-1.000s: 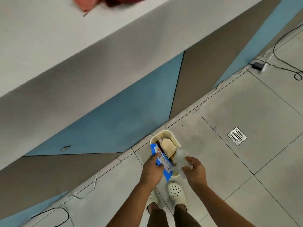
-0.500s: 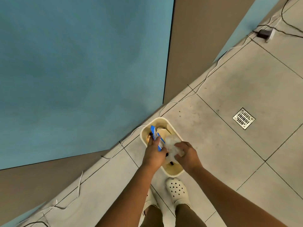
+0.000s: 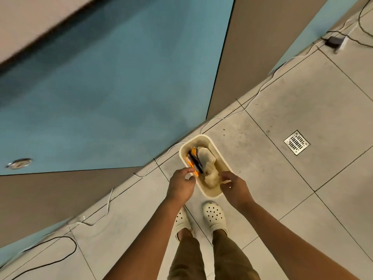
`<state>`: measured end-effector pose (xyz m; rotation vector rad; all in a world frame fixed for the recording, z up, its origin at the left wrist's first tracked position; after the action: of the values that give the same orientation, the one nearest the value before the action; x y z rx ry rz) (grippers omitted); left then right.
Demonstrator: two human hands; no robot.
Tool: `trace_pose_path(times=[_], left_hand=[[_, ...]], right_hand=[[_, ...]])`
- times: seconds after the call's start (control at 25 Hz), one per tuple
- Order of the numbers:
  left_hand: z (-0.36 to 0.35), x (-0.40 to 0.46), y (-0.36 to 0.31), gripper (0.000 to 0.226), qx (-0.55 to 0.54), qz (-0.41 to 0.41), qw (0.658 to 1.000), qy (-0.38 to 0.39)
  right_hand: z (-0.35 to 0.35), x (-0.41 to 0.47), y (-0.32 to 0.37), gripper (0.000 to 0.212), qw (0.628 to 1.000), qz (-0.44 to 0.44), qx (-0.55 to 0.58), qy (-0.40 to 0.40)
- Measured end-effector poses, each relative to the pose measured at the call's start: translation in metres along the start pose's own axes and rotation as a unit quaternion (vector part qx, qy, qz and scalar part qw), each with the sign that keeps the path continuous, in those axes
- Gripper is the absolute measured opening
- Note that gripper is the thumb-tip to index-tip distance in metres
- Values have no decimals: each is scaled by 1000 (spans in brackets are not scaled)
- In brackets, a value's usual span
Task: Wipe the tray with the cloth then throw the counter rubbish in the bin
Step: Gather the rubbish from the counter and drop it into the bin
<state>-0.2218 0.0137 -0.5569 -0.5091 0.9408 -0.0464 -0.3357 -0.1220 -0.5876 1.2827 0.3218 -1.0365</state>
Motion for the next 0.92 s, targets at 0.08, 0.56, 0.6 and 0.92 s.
trace_pose_path(times=[0.08,0.56,0.6,0.92], left_hand=[[27,-34,-24,29,-29,-22,999,-31],[244,-315,-187,16,-258,-196,922,-211],[263,-331,-188,15,-266,-205,912,-234],[385,-398,-170,15,-318,-213,853,-356]], right_hand=[[9,-32,47,31,998,66,21,3],[91,-267,373,29,907,407,98,46],[89,-280,393,29,897,430,86,62],[49,-326,509,24,854,501,69,119]])
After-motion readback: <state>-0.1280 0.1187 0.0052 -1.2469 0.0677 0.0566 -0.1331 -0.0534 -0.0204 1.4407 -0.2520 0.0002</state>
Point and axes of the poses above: each hand's wrist, its own x-axis towards the middle knuckle, its own z-axis out of the back of the hand, y = z × x, the point moved 7 cm from there along x, towards the middle knuckle, and after that the axes turned 9 degrees about x, right-handed, at the moved point
